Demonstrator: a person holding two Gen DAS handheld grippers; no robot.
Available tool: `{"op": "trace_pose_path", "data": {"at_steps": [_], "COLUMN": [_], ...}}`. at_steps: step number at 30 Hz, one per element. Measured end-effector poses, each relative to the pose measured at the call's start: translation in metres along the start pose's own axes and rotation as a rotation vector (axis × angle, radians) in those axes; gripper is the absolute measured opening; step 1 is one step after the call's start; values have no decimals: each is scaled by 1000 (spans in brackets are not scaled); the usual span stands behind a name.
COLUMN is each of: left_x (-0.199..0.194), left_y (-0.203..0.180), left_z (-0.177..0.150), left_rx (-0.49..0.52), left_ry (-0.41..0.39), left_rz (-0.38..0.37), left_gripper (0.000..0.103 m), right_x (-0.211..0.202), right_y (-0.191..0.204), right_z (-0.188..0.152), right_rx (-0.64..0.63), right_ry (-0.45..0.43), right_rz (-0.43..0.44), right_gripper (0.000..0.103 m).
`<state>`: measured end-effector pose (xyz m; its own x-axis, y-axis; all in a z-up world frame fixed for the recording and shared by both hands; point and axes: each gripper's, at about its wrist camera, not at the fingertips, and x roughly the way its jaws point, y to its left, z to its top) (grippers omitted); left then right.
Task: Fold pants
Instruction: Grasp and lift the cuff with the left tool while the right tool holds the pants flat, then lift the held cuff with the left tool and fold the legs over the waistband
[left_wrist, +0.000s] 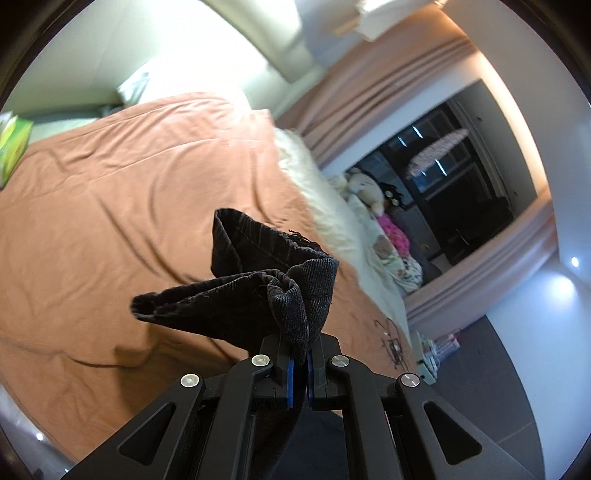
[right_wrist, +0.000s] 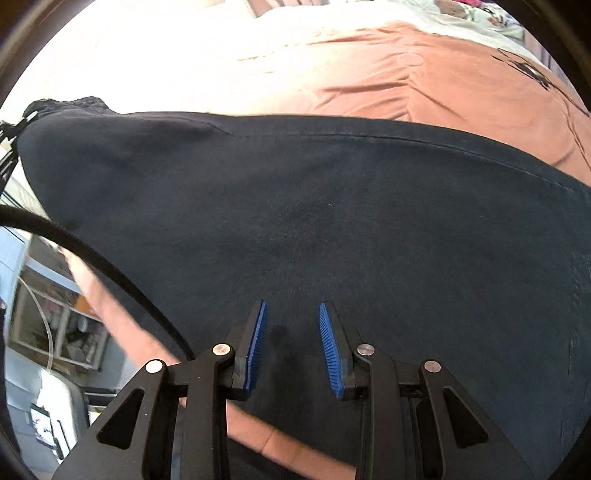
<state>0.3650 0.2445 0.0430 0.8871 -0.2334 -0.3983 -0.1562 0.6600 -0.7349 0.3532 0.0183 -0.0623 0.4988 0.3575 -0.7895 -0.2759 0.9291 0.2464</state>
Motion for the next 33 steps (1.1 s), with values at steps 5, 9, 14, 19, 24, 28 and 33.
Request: {"op": "trace_pose_path", "data": {"at_steps": [5,9,14,19,24,28,33], "left_x": [1,4,7,11,24,36,53], "left_y": [-49,-85,-135,-186,-243,-278,-306], "left_z": [-5,-9,-17,-25,-33,-47,-70], "left_rx": [60,100,164,225,297,335,362], "left_ry": [4,10,19,28,49,71,112], "left_rz": [-44,-73,-109,-155,-178,-210,-242], "left_gripper": [4,4,4,4,4,4,4], "right_x": [-32,-48,-66,-92,-120,-138,-175], "right_y": [-1,-8,-21,-41,-66,-88,-115], "right_z": [-17,-30,-46,-60,-77,-86,-107], "right_rx": [-4,24,63,90,125,153,189], "right_ry": [-62,-102,-173,-237,-302,-344,-401], "right_rz": [-19,-2,23,24,25,12,-16], "right_gripper": [27,34,54,66,67,75,83]}}
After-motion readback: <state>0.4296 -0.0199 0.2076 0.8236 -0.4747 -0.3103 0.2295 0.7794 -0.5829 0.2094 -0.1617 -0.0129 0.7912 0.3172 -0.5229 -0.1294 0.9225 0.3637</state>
